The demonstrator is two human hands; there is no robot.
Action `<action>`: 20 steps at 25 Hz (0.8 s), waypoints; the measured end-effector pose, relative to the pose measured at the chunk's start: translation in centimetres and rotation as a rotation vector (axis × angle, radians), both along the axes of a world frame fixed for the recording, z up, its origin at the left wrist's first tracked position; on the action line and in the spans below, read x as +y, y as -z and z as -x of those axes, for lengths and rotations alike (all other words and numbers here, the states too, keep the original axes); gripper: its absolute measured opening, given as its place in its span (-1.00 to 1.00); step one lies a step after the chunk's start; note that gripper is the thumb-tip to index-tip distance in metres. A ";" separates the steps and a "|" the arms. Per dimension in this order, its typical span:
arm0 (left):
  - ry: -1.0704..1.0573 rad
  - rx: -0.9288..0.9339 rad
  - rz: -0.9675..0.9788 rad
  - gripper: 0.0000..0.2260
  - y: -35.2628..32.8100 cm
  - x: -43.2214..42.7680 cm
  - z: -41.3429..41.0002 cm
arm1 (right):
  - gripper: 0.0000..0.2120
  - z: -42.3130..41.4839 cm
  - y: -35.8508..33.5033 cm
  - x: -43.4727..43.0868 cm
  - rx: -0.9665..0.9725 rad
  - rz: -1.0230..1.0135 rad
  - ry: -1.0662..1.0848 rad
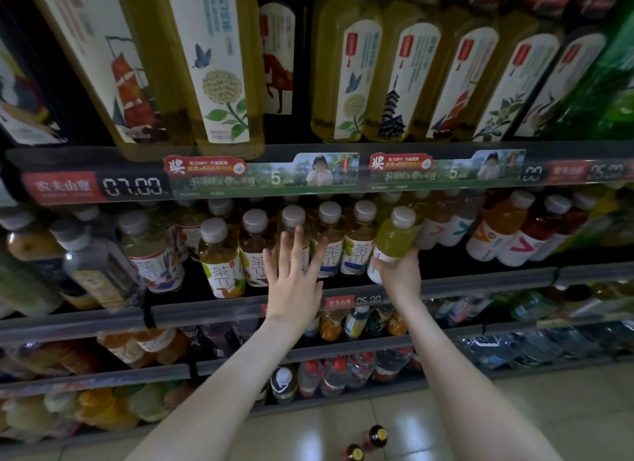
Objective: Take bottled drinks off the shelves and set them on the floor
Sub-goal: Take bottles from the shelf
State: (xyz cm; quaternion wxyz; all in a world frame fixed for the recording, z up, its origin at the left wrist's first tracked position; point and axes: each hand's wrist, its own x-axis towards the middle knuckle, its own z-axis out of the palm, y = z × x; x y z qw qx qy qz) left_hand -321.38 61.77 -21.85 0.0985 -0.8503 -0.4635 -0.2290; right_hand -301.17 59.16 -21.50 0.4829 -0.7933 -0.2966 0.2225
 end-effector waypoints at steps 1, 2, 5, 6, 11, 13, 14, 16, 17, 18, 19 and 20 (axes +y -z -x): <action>0.002 0.028 -0.005 -0.14 0.1 0.3 0.0 | -0.43 0.0 0.2 0.0 -0.027 0.012 -0.003; 0.000 0.047 -0.009 -0.13 0.3 0.7 0.0 | -0.43 0.0 0.4 0.0 -0.052 0.022 -0.010; -0.013 0.064 -0.011 -0.13 0.5 1.5 -0.2 | -0.40 -0.4 0.8 0.0 -0.106 0.072 -0.031; -0.008 0.067 -0.012 -0.14 0.5 1.6 -0.3 | -0.39 -0.5 0.8 -0.1 -0.107 0.082 -0.036; -0.003 0.023 -0.051 -0.24 1.3 1.9 -1.3 | -0.35 -0.3 0.9 -0.4 -0.147 0.091 -0.039; -0.009 0.005 -0.039 -0.25 1.5 1.9 -1.8 | -0.36 -0.1 0.8 -0.5 -0.158 0.100 -0.027; -0.006 0.007 -0.037 -0.25 1.7 2.2 -1.8 | -0.38 0.0 0.8 -0.6 -0.162 0.102 -0.030; 0.011 0.032 -0.050 -0.21 2.0 3.1 -0.9 | -0.40 -0.2 0.8 -0.7 -0.157 0.104 -0.067; 0.029 0.057 -0.064 -0.17 2.2 3.6 -0.2 | -0.41 -0.5 0.8 -0.7 -0.144 0.103 -0.103; 0.049 0.092 -0.087 -0.13 2.4 4.1 0.8 | -0.42 -0.9 0.6 -0.7 -0.127 0.101 -0.144; 0.072 0.134 -0.116 -0.10 2.5 4.6 1.7 | -0.44 -1.2 0.5 -0.7 -0.111 0.094 -0.179; 0.095 0.174 -0.142 -0.08 2.5 4.9 2.6 | -0.43 -1.5 0.4 -0.6 -0.100 0.086 -0.204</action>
